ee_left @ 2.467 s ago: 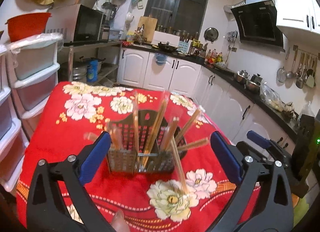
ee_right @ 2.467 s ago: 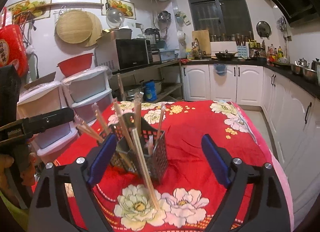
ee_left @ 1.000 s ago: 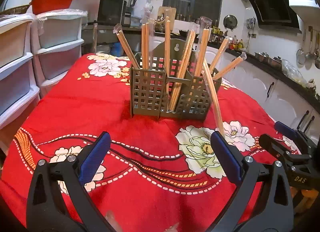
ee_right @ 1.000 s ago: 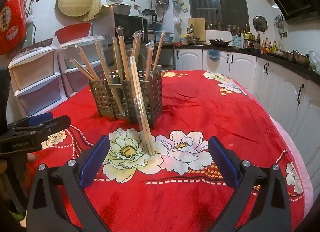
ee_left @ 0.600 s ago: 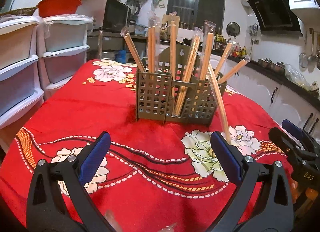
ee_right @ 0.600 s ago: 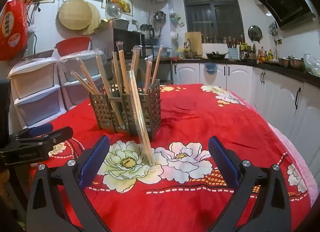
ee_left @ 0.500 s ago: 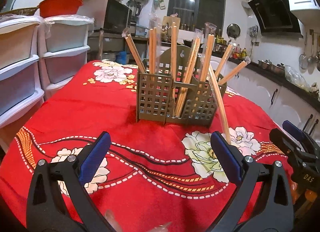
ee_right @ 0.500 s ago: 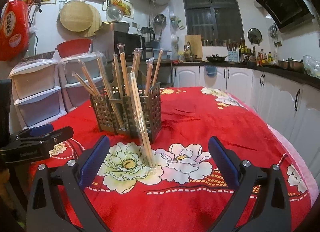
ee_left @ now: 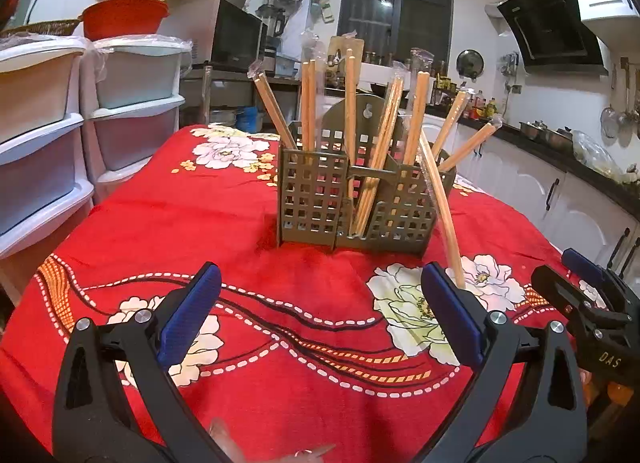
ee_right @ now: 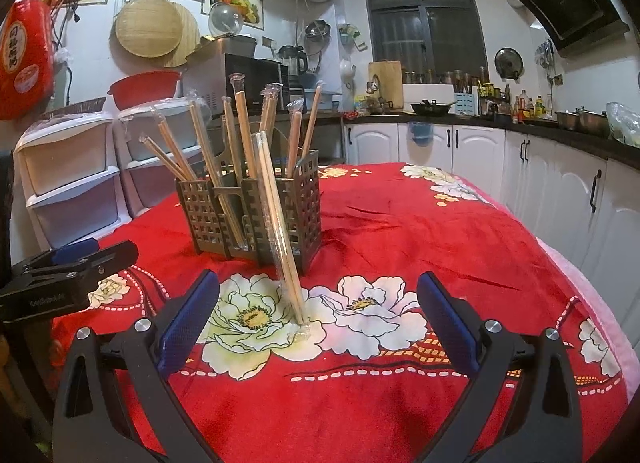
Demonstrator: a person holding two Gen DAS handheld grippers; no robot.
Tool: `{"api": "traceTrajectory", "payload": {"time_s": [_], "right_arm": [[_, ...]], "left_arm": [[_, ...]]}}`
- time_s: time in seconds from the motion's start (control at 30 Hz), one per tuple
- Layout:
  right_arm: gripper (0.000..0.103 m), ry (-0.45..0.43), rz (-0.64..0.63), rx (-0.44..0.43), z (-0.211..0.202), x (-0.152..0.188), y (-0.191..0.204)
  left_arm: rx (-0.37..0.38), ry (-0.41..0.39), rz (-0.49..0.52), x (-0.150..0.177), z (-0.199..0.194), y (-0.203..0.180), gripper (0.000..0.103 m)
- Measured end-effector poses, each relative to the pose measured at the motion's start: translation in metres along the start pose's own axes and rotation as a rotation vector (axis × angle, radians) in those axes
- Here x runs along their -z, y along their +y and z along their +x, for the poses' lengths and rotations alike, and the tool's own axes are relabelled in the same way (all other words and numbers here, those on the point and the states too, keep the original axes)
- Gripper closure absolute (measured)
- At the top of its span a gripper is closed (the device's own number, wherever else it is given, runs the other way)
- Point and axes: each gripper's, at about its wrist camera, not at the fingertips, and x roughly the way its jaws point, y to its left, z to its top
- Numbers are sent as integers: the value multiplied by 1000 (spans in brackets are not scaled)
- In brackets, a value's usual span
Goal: Organize utensils
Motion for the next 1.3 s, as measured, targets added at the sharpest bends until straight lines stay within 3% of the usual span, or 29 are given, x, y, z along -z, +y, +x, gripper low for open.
{"api": "traceTrajectory", "payload": {"time_s": [1.3], "right_arm": [[7,0,-4,1,-1,0,-2]], "left_arm": [[-15,-7,-12,1,-3,2,11]]}}
